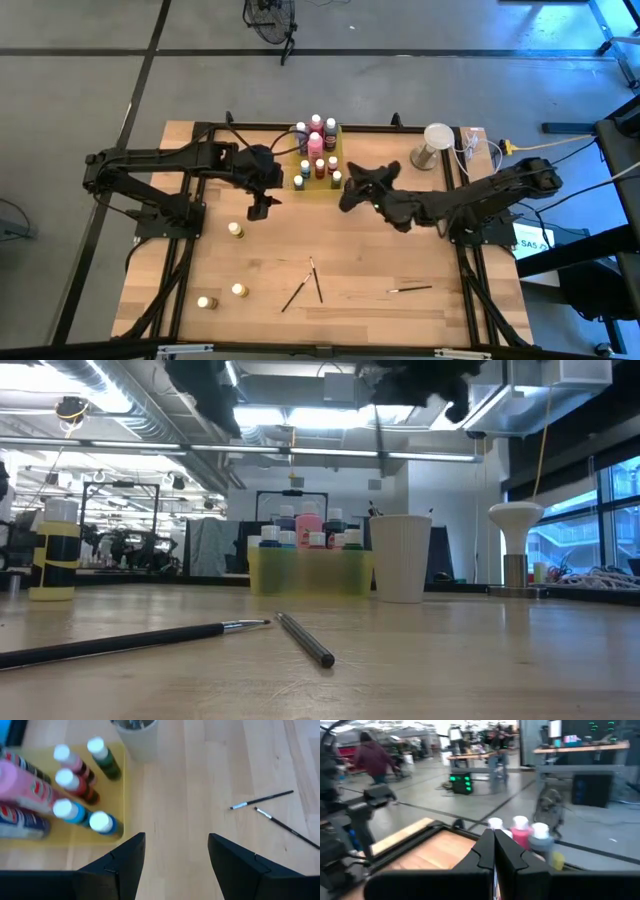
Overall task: Pick & Place Paint Supplies
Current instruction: Put the black paintbrush into the white cup, then put the small light yellow paint bottle into the yellow bin
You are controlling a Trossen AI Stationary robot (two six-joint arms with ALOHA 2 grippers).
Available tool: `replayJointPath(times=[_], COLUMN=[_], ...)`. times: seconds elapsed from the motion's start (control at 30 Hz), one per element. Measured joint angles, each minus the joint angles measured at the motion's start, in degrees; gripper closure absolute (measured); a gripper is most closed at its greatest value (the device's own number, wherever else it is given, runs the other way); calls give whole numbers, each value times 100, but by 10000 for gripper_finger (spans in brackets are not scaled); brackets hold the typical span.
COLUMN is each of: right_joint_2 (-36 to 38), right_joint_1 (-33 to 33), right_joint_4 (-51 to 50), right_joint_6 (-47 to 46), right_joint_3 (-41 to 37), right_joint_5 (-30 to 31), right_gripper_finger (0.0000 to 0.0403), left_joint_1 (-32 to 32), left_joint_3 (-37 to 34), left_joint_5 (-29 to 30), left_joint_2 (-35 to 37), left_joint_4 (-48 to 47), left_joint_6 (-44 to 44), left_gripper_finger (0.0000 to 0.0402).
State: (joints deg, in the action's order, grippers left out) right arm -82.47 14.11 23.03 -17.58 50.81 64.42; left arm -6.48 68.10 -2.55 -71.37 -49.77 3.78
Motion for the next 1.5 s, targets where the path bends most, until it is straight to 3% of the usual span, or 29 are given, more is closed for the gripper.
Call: replayJointPath(times=[0.07,0.23,0.47,0.63,0.87,1.1,1.37,1.5], right_joint_2=[-201,-458,-478,-479,-478,-478,-475,-473], right_joint_1=[-106,-131,97,-9,-131,-83,-41,15], right_joint_4=[427,426,246,289,288,292,555,583], right_joint_6=[302,503,-210,-728,-382,-256,-262,19], right_joint_3=[0,-1,-506,-755,-758,-758,-713,-501], right_joint_5=[-214,247,1025,769,354,103,112,118], right_gripper_finger=[403,403,403,403,391,329,218,171], left_joint_1=[30,326,1009,1317,1482,1594,1697,1790], left_joint_3=[0,0,0,0,0,0,0,87], left_joint_5=[3,16,597,1070,1193,1209,1171,462], left_joint_2=[0,58,218,233,234,232,232,225], left_joint_4=[-114,-287,-371,-368,-364,-364,-420,-805], left_joint_6=[-141,-507,-782,-865,-1083,-1137,-1228,-1629], left_gripper_finger=[189,189,189,189,189,189,189,189])
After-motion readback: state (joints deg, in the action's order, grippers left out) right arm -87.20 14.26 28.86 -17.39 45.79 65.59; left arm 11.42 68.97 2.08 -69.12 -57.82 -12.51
